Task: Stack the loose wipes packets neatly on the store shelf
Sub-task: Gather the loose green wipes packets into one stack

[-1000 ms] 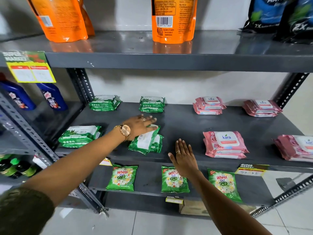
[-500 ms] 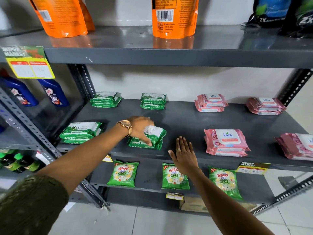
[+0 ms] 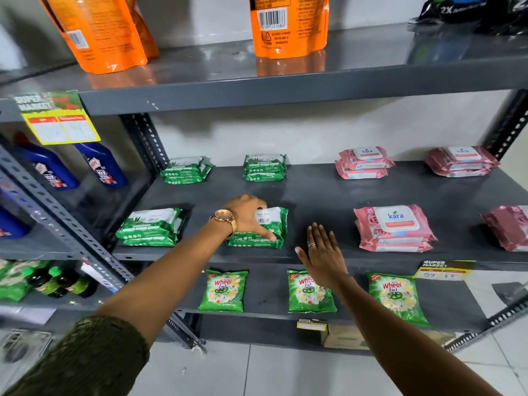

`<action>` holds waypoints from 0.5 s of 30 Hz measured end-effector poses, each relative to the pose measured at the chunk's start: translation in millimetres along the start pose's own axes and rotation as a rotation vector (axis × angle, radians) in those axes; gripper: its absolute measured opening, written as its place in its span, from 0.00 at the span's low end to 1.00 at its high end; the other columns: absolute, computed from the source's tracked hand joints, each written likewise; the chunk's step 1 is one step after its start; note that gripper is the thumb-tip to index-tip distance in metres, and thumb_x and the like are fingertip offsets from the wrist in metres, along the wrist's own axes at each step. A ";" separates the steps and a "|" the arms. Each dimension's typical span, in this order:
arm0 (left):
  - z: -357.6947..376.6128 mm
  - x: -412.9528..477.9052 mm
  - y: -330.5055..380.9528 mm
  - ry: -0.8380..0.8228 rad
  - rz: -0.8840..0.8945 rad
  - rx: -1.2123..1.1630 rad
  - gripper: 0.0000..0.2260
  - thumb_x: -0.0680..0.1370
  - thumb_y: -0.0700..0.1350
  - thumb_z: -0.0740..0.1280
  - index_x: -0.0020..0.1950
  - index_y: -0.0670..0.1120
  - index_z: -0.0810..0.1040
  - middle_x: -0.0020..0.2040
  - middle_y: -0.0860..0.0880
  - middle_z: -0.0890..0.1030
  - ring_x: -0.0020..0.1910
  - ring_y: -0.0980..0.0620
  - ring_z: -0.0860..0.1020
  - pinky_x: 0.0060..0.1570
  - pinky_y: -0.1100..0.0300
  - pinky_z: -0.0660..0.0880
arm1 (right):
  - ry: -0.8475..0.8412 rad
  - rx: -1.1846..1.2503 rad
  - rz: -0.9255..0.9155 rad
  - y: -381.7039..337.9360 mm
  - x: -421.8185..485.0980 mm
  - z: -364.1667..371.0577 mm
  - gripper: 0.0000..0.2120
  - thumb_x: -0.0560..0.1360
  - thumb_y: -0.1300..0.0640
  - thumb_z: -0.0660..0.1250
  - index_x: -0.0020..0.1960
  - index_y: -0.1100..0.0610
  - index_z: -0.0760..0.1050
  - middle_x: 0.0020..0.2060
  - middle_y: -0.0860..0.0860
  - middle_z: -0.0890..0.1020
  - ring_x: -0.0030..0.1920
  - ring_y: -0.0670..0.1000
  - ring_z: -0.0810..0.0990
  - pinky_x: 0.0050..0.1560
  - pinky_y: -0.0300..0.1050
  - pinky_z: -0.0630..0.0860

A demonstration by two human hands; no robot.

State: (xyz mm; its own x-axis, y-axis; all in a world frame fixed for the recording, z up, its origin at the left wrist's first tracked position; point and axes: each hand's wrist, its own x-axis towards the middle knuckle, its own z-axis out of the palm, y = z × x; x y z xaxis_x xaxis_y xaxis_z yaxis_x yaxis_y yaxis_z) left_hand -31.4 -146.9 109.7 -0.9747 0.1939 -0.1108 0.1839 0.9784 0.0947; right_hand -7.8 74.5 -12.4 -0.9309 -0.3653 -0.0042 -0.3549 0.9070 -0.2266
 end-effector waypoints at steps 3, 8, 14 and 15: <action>0.3 -1.8 3.7 0.006 0.000 0.004 0.31 0.55 0.73 0.72 0.43 0.50 0.76 0.40 0.51 0.80 0.39 0.49 0.77 0.36 0.59 0.72 | -0.006 0.006 -0.002 -0.4 -0.9 -1.9 0.32 0.80 0.42 0.42 0.76 0.61 0.42 0.78 0.57 0.45 0.78 0.54 0.41 0.78 0.52 0.39; 1.4 -6.1 2.0 -0.017 0.020 -0.025 0.29 0.56 0.71 0.74 0.45 0.51 0.77 0.42 0.51 0.80 0.40 0.49 0.77 0.38 0.57 0.74 | -0.013 0.006 -0.009 -0.6 -2.5 -4.4 0.32 0.80 0.42 0.42 0.76 0.61 0.42 0.78 0.57 0.45 0.78 0.55 0.41 0.78 0.52 0.39; 4.3 -9.0 3.2 -0.026 -0.014 -0.066 0.33 0.58 0.70 0.74 0.55 0.51 0.76 0.52 0.48 0.79 0.50 0.46 0.78 0.49 0.52 0.77 | -0.044 0.013 0.004 -0.5 -1.4 -5.7 0.32 0.80 0.42 0.42 0.76 0.61 0.41 0.78 0.57 0.44 0.77 0.55 0.40 0.77 0.52 0.37; 6.1 -10.6 3.1 -0.038 -0.025 -0.070 0.35 0.60 0.70 0.74 0.59 0.51 0.75 0.56 0.47 0.78 0.55 0.44 0.77 0.53 0.51 0.76 | -0.063 0.026 0.008 -1.1 -2.4 -9.0 0.33 0.80 0.42 0.43 0.76 0.62 0.40 0.78 0.57 0.43 0.77 0.55 0.39 0.77 0.52 0.37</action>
State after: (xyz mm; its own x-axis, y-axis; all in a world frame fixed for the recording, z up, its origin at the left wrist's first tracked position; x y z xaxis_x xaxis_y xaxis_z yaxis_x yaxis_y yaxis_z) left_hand -19.8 -145.5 105.1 -0.9732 0.1736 -0.1512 0.1492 0.9758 0.1600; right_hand -6.0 76.2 -3.3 -0.9261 -0.3712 -0.0676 -0.3443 0.9046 -0.2512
